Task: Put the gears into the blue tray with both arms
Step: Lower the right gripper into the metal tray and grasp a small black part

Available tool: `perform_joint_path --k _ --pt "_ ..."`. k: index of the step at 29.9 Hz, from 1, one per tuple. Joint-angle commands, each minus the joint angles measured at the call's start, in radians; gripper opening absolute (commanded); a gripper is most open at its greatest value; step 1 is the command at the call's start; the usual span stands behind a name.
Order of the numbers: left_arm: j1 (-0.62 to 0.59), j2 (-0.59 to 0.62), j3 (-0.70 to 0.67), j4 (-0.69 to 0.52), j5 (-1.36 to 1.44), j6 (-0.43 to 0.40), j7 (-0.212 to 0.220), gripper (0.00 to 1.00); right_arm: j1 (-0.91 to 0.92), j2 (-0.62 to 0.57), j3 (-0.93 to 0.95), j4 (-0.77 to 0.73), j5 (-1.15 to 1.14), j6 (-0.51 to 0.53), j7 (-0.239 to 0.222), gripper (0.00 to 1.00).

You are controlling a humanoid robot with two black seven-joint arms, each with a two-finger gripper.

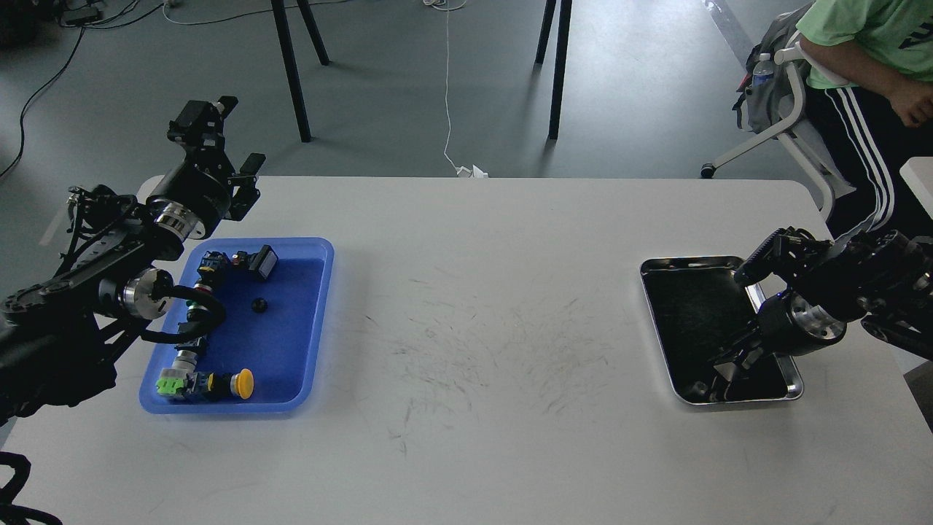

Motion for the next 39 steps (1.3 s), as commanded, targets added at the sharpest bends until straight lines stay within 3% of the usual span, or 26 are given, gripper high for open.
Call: perform_joint_path --k 1,14,31,39 --pt "0.0 0.001 0.0 0.0 0.0 0.0 0.0 0.98 0.0 0.003 -0.001 0.001 -0.005 0.0 0.0 0.55" --pt "0.005 0.0 0.0 0.0 0.0 0.0 0.0 0.98 0.017 0.01 -0.014 0.004 -0.023 0.0 0.0 0.43" --pt "0.008 0.001 0.0 0.0 0.0 0.002 0.0 0.98 0.031 0.012 -0.048 0.013 -0.027 0.0 0.002 0.42" --pt "0.009 0.001 0.002 0.0 0.0 0.0 0.0 0.98 0.035 0.012 -0.05 0.013 -0.027 0.0 0.002 0.36"
